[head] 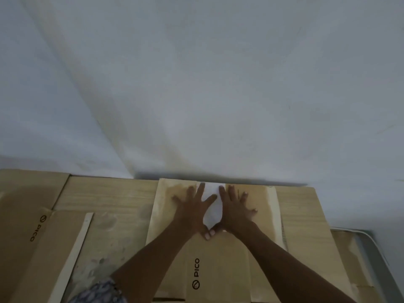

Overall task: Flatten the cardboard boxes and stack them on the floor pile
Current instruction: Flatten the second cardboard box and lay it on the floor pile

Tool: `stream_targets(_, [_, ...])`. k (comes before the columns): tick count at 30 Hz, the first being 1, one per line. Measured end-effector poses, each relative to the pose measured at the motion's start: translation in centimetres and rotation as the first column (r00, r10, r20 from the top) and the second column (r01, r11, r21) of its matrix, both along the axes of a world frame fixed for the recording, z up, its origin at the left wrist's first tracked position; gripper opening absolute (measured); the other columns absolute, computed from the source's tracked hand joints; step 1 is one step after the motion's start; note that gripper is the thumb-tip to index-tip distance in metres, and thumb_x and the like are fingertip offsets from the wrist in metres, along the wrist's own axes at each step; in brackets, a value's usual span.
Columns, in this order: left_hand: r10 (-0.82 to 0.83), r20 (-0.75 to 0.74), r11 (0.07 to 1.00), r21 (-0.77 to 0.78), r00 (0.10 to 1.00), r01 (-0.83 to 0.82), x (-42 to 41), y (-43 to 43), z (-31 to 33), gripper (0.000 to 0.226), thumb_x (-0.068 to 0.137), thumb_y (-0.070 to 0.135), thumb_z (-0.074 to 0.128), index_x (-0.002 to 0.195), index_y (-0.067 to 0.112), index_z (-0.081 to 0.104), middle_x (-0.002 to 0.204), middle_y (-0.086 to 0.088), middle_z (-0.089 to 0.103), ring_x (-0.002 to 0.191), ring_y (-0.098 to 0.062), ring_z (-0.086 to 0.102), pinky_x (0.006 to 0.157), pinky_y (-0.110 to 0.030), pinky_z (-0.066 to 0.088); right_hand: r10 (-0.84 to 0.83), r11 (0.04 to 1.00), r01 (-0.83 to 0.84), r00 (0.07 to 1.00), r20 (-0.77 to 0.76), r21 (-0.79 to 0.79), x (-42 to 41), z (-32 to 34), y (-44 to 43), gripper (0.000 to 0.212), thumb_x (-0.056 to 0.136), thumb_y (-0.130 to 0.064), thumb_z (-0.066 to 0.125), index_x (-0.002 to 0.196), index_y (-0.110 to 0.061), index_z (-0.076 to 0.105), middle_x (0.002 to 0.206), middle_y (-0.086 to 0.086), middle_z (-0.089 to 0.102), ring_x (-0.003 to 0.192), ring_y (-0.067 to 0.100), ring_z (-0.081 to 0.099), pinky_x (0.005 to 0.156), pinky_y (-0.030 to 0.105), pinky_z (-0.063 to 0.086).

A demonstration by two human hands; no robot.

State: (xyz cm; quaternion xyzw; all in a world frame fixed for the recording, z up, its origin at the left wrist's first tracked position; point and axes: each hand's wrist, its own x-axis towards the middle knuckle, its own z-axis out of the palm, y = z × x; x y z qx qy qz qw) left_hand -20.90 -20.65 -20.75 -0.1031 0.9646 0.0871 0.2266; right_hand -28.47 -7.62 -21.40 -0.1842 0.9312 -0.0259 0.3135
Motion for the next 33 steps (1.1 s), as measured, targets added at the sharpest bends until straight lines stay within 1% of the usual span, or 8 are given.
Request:
stream_targets(4, [0.026,0.108,0.999,0.018,0.994,-0.028,-1.4,-0.4,-1.0,0.135,0.060,0.072,0.076,0.148,0.044,-0.023,0.157,-0.001,-0.035,0.145,-0.041,-0.023,0.095,-0.086,0.010,-0.019,1.000,0.018,0.999,0.040,0.017,-0.9,-0.8,-0.6,0.141,0.059,-0.059,0.083,0.139,-0.048,-0.032,0.153,-0.009,-0.037,0.142,0.045,-0.024,0.098,0.081,0.012])
stream_targets(8, [0.045,0.158,0.997,0.048,0.986,-0.053,-2.1,-0.5,-0.4,0.140,0.057,0.064,0.083,0.149,0.045,-0.022,0.157,0.000,-0.035,0.146,-0.041,-0.021,0.095,-0.086,0.010,-0.012,0.999,0.010,0.999,0.044,0.041,-1.4,-0.4,-1.4,0.139,0.056,-0.057,0.085,0.141,-0.051,-0.025,0.155,-0.010,-0.031,0.141,0.047,-0.020,0.096,0.081,0.019])
stream_targets(14, [0.071,0.156,0.994,0.072,0.985,-0.083,-2.1,-0.4,0.1,0.141,0.053,0.065,0.084,0.148,0.049,-0.019,0.157,0.003,-0.034,0.145,-0.040,-0.022,0.095,-0.086,0.009,0.052,0.998,-0.050,0.998,0.039,-0.042,0.4,-0.6,1.7,0.125,0.068,-0.071,0.068,0.145,-0.042,-0.026,0.157,-0.003,-0.034,0.142,0.040,-0.028,0.105,0.078,0.006])
stream_targets(19, [0.120,0.192,0.990,0.050,0.974,-0.132,-2.6,0.7,-0.2,0.135,0.061,0.061,0.082,0.150,0.045,-0.019,0.158,0.001,-0.033,0.145,-0.041,-0.023,0.098,-0.084,0.013,0.035,0.999,-0.035,0.999,0.013,-0.011,0.0,-1.1,1.1,0.126,0.066,-0.070,0.070,0.146,-0.042,-0.023,0.157,-0.005,-0.031,0.143,0.040,-0.027,0.102,0.080,0.008])
stream_targets(24, [0.161,0.050,0.985,0.051,0.986,-0.163,2.4,3.5,-1.5,0.089,0.093,0.056,0.049,0.154,0.034,-0.013,0.162,-0.004,-0.023,0.148,-0.037,-0.017,0.106,-0.076,0.015,0.028,0.997,-0.026,0.999,0.024,-0.069,0.4,-0.9,1.5,0.128,0.064,-0.069,0.072,0.147,-0.043,-0.021,0.158,-0.004,-0.030,0.143,0.037,-0.029,0.102,0.079,0.003])
stream_targets(26, [0.148,-0.130,0.989,0.017,0.980,-0.147,6.8,4.7,-2.8,0.072,0.098,0.052,0.034,0.157,0.022,0.003,0.164,-0.011,-0.008,0.149,-0.040,0.004,0.108,-0.072,0.021,0.036,0.995,-0.033,0.999,0.034,-0.094,1.0,-0.8,2.1,0.128,0.065,-0.065,0.073,0.148,-0.040,-0.022,0.158,-0.002,-0.031,0.142,0.037,-0.031,0.103,0.077,-0.002])
stream_targets(28, [0.099,-0.175,0.995,0.047,0.980,-0.092,10.2,4.8,-4.4,0.072,0.095,0.054,0.031,0.153,0.012,0.028,0.160,-0.017,0.015,0.143,-0.043,0.028,0.110,-0.064,0.021,0.049,0.992,-0.051,0.999,-0.023,-0.119,2.5,-0.6,2.6,0.115,0.078,-0.062,0.065,0.150,-0.034,-0.020,0.158,0.003,-0.029,0.143,0.037,-0.028,0.108,0.072,-0.004])
stream_targets(33, [0.007,-0.217,1.000,0.005,0.976,-0.006,11.0,3.9,-5.8,0.076,0.097,0.062,0.022,0.153,0.012,0.028,0.159,-0.018,0.022,0.146,-0.040,0.017,0.116,-0.059,0.015,0.102,0.978,-0.127,0.983,-0.151,-0.164,12.0,-1.9,7.2,0.080,0.098,-0.056,0.030,0.150,-0.024,-0.023,0.153,0.009,-0.034,0.143,0.038,-0.027,0.116,0.060,-0.010])
